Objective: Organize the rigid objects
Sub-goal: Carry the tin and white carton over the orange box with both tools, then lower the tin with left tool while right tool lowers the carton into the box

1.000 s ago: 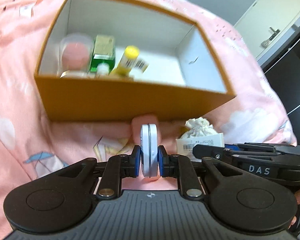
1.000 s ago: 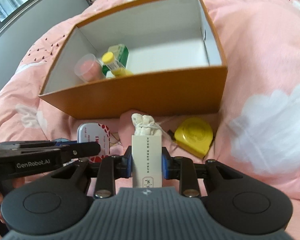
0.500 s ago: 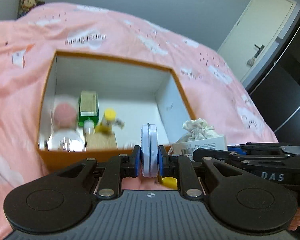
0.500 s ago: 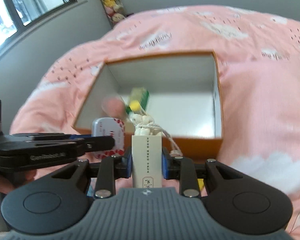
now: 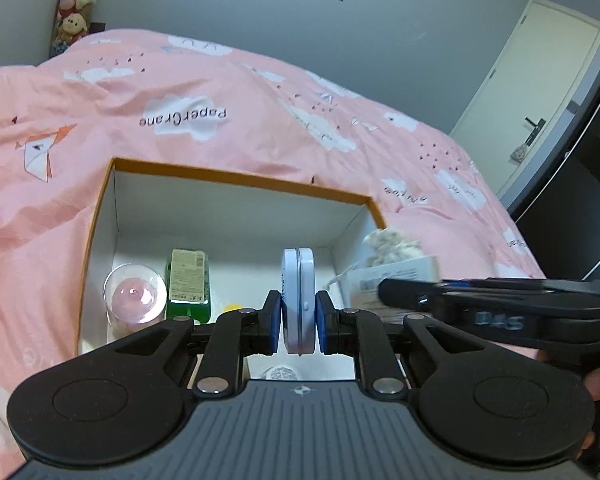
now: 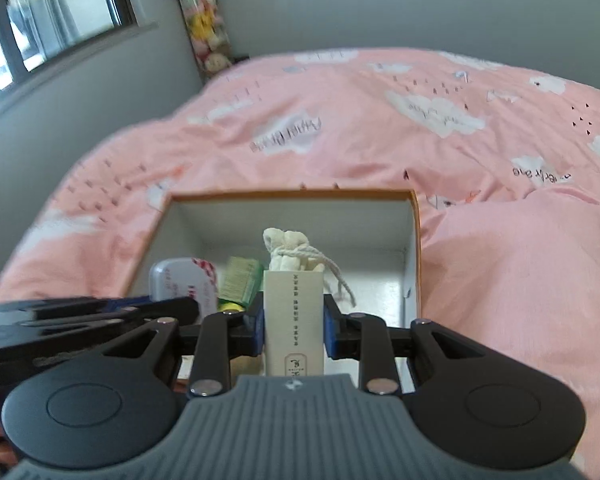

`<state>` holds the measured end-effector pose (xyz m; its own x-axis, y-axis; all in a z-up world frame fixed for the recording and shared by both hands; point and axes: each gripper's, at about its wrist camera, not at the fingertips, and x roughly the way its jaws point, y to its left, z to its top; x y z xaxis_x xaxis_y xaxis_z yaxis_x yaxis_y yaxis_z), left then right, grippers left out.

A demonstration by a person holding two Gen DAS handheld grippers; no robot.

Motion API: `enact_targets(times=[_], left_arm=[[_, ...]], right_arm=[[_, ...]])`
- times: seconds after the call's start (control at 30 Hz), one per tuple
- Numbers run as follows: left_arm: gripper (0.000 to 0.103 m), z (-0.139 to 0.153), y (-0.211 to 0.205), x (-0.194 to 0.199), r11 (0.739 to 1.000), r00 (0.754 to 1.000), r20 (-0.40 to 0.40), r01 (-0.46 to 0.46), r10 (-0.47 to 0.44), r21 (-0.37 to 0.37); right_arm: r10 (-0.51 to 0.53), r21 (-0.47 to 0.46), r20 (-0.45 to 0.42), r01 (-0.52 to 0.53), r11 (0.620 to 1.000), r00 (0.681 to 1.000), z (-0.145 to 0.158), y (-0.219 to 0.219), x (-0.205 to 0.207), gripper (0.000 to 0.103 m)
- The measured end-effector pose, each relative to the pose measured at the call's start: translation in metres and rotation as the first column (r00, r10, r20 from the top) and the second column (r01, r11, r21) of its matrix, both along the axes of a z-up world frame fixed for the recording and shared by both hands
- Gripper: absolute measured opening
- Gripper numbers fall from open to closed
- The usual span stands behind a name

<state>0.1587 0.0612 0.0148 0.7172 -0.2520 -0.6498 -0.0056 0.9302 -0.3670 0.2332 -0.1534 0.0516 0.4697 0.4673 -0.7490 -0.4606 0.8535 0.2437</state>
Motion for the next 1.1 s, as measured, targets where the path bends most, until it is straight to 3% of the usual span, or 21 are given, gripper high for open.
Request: enact_targets(times=[0.23, 0.37, 0.9, 1.1], left_arm=[[0.019, -0.024, 0.008, 0.011, 1.0, 0.999, -0.046, -0.014, 0.014, 0.0], [0.019, -0.031, 0.012, 0.013, 1.0, 0.998, -0.057, -0.02, 0.02, 0.001], [0.02, -0.04, 0.018, 0.02, 1.0, 0.996, -0.084, -0.015, 0.014, -0.015], [0.02, -0.04, 0.017, 0.02, 1.0, 0.997, -0.081, -0.014, 0.013, -0.013]], right_arm=[[0.002, -0.127, -0.12, -0.017, 0.992, 0.993, -0.056, 0.024, 0.027, 0.026], [-0.002, -0.145, -0.181, -0.024, 0.989, 0.984, -0.077, 0.03, 0.035, 0.026], [-0.012, -0.121, -0.393, -0.039, 0.992, 0.919, -0.122, 0.042, 0.057, 0.027], [-0.006, -0.187, -0.359, -0.066, 0.98, 0.934, -0.121, 0.049, 0.055, 0.033]])
